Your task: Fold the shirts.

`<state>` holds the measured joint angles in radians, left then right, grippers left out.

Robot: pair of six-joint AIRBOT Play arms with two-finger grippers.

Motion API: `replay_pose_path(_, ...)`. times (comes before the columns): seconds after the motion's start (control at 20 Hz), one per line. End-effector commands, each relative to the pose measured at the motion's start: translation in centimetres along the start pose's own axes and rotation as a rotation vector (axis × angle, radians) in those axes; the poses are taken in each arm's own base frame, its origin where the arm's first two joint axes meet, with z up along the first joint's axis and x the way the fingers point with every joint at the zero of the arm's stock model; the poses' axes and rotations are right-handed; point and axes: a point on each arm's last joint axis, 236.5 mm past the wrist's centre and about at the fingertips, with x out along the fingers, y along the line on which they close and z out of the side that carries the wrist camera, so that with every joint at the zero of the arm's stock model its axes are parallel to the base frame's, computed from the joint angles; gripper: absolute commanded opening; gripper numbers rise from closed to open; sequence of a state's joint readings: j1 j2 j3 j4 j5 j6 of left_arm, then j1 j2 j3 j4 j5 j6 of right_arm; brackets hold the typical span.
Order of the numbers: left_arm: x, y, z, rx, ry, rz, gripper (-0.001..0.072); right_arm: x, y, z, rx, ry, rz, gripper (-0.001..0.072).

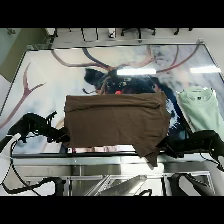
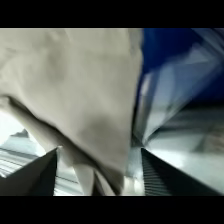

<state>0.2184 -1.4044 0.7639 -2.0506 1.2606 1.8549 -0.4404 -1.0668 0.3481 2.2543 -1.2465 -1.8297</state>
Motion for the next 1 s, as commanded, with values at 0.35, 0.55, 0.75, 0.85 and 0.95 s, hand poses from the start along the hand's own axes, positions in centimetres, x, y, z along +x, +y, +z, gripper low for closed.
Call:
replay_pose_path(0.35,0.1,-0.8,-0.6,0.006,0.024,-0.022,0.0015,1.7,0.1,-1.3,-0.042,0.152,0.073,0.0373)
replay_pose_path(0.55,0.1,-0.9,-0.8,0.007,0.032,-0.024,0.0015,0.2,0.9,0.5,-0.062,0.118,0.057,0.036)
replay_pose_path(0.75,0.1,-0.9,-0.9,0.007,0.037,-0.025,0.0015,-1.6,2.1,1.0,-0.1,0.08,0.045,0.0363)
replay_pose_path(0.85,0.1,-0.9,-0.9,0.007,0.036,-0.025,0.0015,-1.7,0.6,0.7,-0.079,0.095,-0.018,0.0374)
replay_pose_path(0.95,0.1,-0.9,-0.9,0.007,0.037,-0.025,0.0015,-1.6,-1.0,0.1,-0.061,0.12,-0.078,0.0479)
